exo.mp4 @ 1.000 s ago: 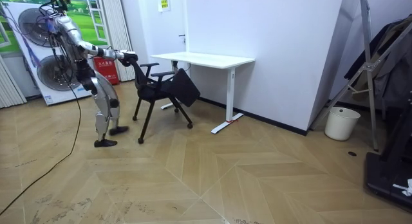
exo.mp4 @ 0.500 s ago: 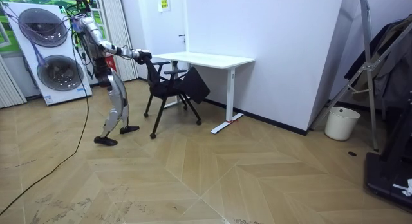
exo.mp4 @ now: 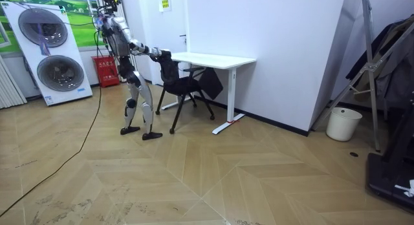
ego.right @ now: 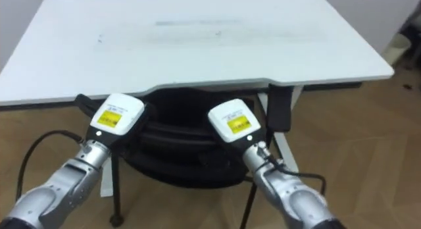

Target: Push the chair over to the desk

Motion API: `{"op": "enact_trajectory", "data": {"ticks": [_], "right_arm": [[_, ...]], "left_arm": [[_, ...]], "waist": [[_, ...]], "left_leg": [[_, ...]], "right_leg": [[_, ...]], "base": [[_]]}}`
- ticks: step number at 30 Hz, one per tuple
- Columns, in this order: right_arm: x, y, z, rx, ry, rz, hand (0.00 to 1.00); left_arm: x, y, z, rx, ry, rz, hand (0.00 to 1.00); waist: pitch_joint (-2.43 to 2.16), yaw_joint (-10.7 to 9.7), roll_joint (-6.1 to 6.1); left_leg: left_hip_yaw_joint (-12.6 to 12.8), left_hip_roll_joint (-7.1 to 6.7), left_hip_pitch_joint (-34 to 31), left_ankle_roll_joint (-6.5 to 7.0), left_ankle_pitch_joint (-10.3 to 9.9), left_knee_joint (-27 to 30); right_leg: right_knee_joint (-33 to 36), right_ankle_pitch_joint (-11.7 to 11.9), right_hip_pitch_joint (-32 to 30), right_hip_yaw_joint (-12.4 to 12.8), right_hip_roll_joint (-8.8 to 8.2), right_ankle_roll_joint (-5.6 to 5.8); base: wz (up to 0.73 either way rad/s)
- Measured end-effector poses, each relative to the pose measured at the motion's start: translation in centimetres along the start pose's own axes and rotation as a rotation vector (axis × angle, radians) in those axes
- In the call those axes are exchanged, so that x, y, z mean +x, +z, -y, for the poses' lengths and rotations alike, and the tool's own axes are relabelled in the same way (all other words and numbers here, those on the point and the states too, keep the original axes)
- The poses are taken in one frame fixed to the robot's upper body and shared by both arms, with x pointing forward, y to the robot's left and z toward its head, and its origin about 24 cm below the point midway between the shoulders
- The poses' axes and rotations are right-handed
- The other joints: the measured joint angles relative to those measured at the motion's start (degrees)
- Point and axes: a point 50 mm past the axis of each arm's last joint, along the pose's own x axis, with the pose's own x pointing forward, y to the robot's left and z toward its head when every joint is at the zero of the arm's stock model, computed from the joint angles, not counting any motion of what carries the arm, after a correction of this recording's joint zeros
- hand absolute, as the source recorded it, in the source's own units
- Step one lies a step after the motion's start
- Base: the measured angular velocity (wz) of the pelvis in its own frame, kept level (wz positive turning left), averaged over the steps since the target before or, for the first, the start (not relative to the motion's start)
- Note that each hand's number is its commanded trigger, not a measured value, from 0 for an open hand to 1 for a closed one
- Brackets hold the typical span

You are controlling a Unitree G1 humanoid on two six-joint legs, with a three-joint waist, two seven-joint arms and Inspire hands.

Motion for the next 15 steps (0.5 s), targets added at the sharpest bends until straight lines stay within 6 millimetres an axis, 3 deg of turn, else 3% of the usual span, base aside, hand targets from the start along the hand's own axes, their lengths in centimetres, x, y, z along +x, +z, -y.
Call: {"op": "enact_trajectory", "data": {"ticks": [3, 6, 8, 10, 12, 13, 14, 15], "right_arm": [[0.5, 0.1, 0.4, -0.003, 0.013, 0.003, 1.0], [0.8, 0.7, 0.3, 0.024, 0.019, 0.005, 1.0], [0.6, 0.9, 0.1, 0.038, 0.021, 0.011, 1.0], [0.3, 1.2, -0.1, 0.053, 0.024, 0.012, 1.0], [-0.2, 1.2, -0.2, 0.066, 0.019, 0.006, 1.0], [-0.2, 1.1, -0.3, 0.066, 0.019, 0.006, 1.0], [-0.3, 1.1, -0.3, 0.066, 0.021, 0.006, 1.0], [-0.3, 1.1, -0.4, 0.066, 0.021, 0.005, 1.0]], "left_arm": [[0.1, -0.4, -0.3, 0.005, 0.004, -0.01, 1.0], [0.3, -1.1, -0.7, 0.021, -0.006, -0.007, 1.0], [0.5, -1.3, -0.8, 0.027, -0.018, 0.002, 1.0], [0.3, -1.4, -0.7, 0.028, -0.023, 0.005, 1.0], [0.3, -1.2, -0.7, 0.023, -0.02, 0.015, 1.0], [0.3, -1.1, -0.6, 0.021, -0.021, 0.015, 1.0], [0.2, -1.1, -0.5, 0.018, -0.021, 0.013, 1.0], [0.1, -1.1, -0.5, 0.017, -0.019, 0.012, 1.0]], "waist": [[0.44, -0.2, -0.61], [1.02, -1.1, -1.15], [1.57, -1.9, -1.61], [1.56, -2.1, -2.03], [1.56, -2.7, -2.34], [1.33, -2.9, -2.04], [1.41, -2.7, -2.28], [1.08, -2.8, -1.58]], "left_leg": [[-0.7, 1.73, -0.8, -1.51, -0.6, 3.3], [0.3, 6.04, -6.8, -2.48, -0.5, 17.6], [0.4, 7.56, -9.7, -3.13, 1.4, 22.8], [0.4, 7.98, -11.1, -2.95, 3.6, 25.0], [0.5, 7.52, -12.9, -3.02, 4.0, 24.7], [1.0, 6.48, -14.0, -3.15, 3.8, 22.1], [1.3, 5.09, -14.4, -3.24, 3.9, 17.6], [2.5, 4.18, -14.3, -3.3, 4.8, 12.4]], "right_leg": [[2.1, -3.9, 0.5, -2.1, 0.18, -0.63], [2.8, -7.0, 3.6, -7.1, 1.43, -2.78], [2.9, -8.1, 5.6, -10.0, 1.47, -3.67], [2.1, -8.9, 7.1, -11.4, 1.42, -3.69], [1.0, -8.5, 7.7, -12.8, 1.18, -4.54], [0.5, -8.2, 7.9, -13.3, 0.84, -4.69], [0.3, -7.9, 8.0, -14.3, 0.4, -4.95], [-0.3, -7.6, 8.0, -14.7, 0.59, -4.84]], "base": [[0.38], [0.63], [0.76], [0.54], [0.39], [0.13], [0.03], [0.0]]}}
